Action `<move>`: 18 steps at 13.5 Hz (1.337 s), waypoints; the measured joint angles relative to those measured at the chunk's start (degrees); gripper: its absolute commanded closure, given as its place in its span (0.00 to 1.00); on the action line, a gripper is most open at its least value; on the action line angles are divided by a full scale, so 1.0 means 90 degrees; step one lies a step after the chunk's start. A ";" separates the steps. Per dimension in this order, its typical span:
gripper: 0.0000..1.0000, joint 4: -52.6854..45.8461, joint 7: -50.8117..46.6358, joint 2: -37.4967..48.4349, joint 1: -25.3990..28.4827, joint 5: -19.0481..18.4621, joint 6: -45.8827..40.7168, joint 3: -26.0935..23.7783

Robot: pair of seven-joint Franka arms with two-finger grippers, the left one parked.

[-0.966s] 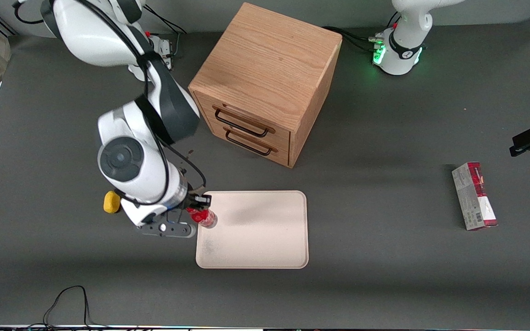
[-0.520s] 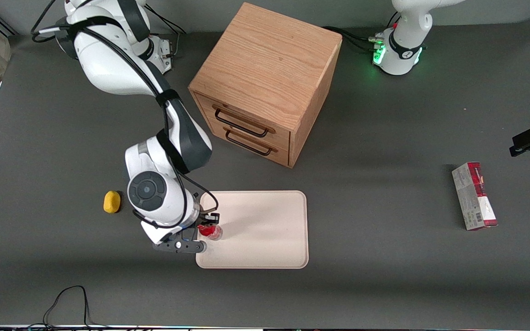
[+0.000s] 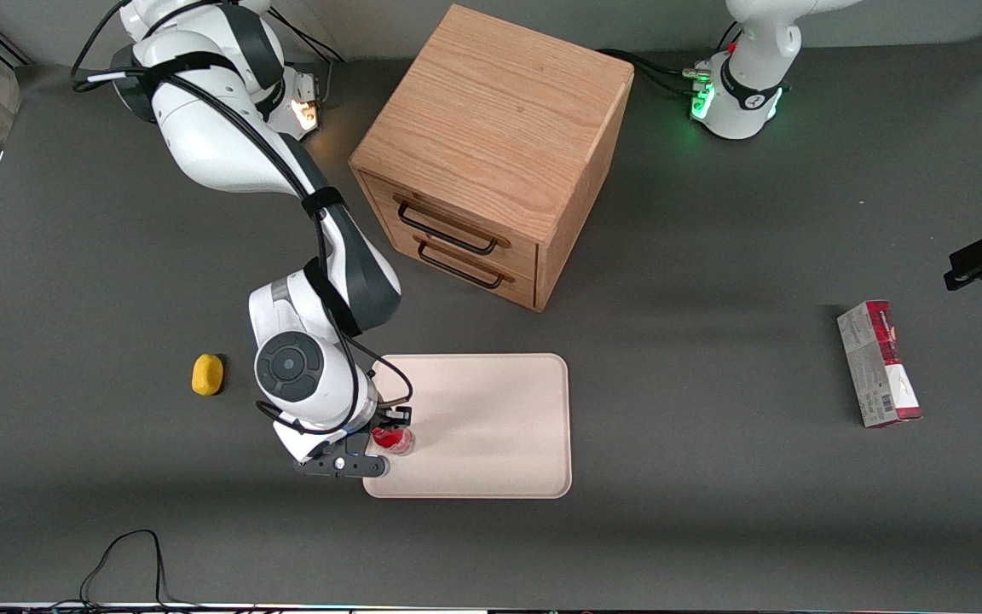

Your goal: Place coke bottle on tray

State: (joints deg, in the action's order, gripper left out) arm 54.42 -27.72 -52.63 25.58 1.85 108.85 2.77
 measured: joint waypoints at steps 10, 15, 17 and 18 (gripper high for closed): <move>0.00 -0.0161 -0.0024 0.0420 -0.0001 -0.0001 -0.0668 0.0002; 0.00 -0.0195 -0.0039 0.1727 -0.0003 -0.0002 -0.2563 0.0012; 0.00 -0.0186 -0.0039 0.2130 -0.0003 -0.0009 -0.3157 0.0153; 0.00 -0.0147 -0.0018 0.2313 -0.0017 -0.0008 -0.3342 0.0265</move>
State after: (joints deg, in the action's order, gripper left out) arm 53.09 -27.89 -31.81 25.42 1.78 78.77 5.16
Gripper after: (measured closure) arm 0.000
